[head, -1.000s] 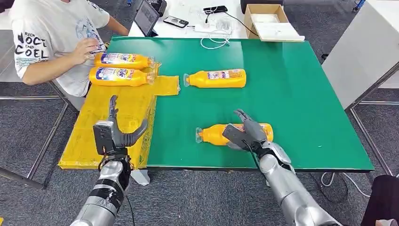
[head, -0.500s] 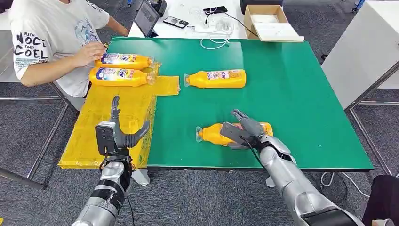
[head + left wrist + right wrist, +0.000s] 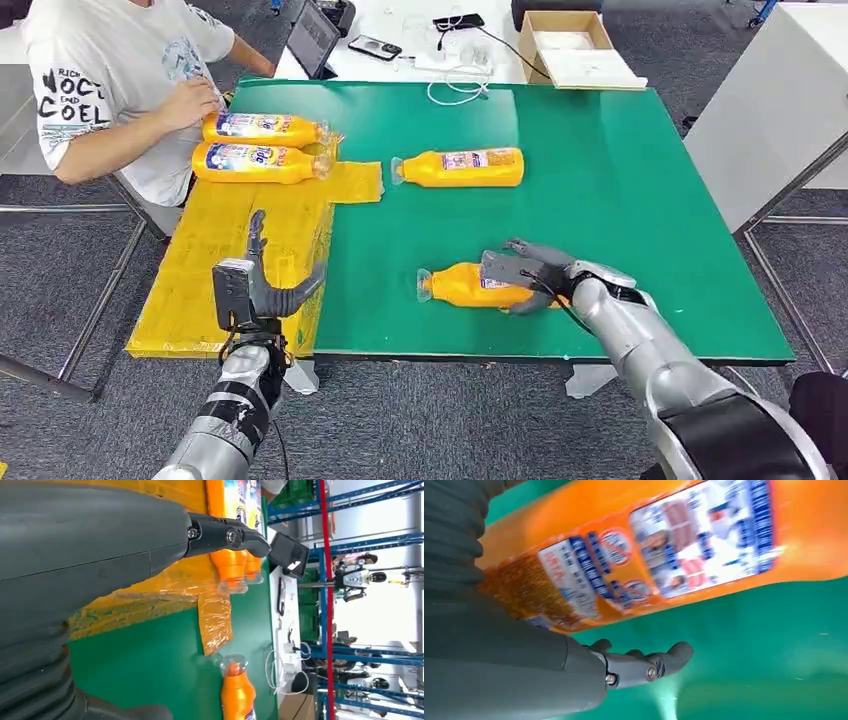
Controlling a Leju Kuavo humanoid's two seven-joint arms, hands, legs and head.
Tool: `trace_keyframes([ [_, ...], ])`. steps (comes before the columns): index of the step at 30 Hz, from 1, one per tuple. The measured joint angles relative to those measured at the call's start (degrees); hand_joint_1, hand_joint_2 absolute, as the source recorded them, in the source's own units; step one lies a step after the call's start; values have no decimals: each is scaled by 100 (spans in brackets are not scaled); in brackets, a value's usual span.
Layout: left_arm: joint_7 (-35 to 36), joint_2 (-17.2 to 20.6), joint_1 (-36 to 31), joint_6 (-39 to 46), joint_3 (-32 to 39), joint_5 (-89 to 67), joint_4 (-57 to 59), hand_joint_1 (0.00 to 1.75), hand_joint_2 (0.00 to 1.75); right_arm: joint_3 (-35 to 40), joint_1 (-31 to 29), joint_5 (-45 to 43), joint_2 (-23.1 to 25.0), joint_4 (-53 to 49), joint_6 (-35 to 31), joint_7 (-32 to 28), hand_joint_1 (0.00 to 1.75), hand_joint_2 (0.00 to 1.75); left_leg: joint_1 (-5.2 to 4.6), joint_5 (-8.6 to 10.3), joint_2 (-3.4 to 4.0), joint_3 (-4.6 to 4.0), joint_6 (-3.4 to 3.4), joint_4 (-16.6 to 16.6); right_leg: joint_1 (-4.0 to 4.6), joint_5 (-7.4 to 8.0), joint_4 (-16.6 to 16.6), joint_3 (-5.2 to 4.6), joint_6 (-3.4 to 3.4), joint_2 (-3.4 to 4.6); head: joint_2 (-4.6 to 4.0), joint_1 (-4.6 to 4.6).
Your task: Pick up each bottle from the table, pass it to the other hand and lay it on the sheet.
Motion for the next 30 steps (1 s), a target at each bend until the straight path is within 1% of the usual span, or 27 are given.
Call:
trace_keyframes([
  [10, 0, -2, -36, 0, 0, 7, 70, 0, 175, 116, -56, 0, -103, 74, 9, 0, 0, 175, 1, -1, 2, -2, 0, 0, 1, 0, 0, -4, 0, 1, 0, 0],
  [24, 0, -2, -49, 0, 0, 7, 107, 0, 175, 186, -87, 0, -122, 118, 11, 0, 0, 175, 1, -1, 2, -1, 0, 0, 1, 0, 0, -4, 0, 1, 0, 0],
  [30, 24, -2, -50, -9, -2, 31, 131, 0, 175, 275, -138, -89, -269, 118, 287, 2, 0, 175, 0, 0, 1, -5, 0, 0, 1, 0, 0, -5, 0, 0, 0, 0],
])
